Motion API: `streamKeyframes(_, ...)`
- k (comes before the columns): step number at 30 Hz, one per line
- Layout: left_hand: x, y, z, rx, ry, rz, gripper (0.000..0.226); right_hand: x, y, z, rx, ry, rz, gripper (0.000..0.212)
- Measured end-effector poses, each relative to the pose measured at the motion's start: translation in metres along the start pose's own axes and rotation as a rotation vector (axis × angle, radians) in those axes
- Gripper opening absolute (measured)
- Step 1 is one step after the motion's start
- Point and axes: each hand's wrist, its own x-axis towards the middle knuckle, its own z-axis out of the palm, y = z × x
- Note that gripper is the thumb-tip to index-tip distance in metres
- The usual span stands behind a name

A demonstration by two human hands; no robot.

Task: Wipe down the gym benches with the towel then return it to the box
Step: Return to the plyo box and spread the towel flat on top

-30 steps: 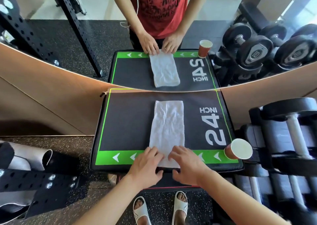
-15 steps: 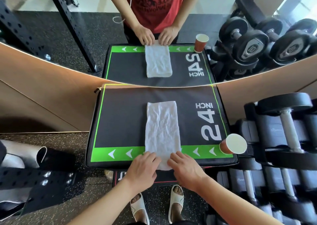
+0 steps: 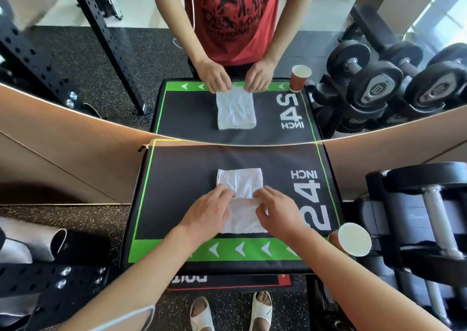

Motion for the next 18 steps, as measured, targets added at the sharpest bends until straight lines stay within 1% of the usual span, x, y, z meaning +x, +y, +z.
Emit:
streamKeyframes(3,0.033,-0.013,-0.005,-0.014,-0.027,-0.051,0.028,0.032,0.008,-0.001,0.018,0.001,0.08,0.026)
streamKeyframes(7,0.065,-0.03,0.0,-0.024,-0.037,-0.115,0.021,0.068,0.022,0.004,0.054,-0.041,0.17,0.03)
streamKeyframes(11,0.085,-0.038,0.009,-0.02,-0.054,-0.24,0.023,0.088,0.032,0.014,0.059,-0.095,0.242,0.027)
streamKeyframes(14,0.088,-0.039,0.013,0.09,-0.014,-0.35,0.027,0.089,0.038,0.019,-0.016,-0.079,0.301,0.024)
streamKeyframes(16,0.08,-0.033,0.014,0.128,0.067,-0.317,0.026,0.082,0.039,0.02,-0.078,-0.022,0.305,0.027)
streamKeyframes(18,0.065,-0.02,0.022,0.151,0.105,-0.182,0.022,0.07,0.034,0.022,-0.142,0.011,0.221,0.029)
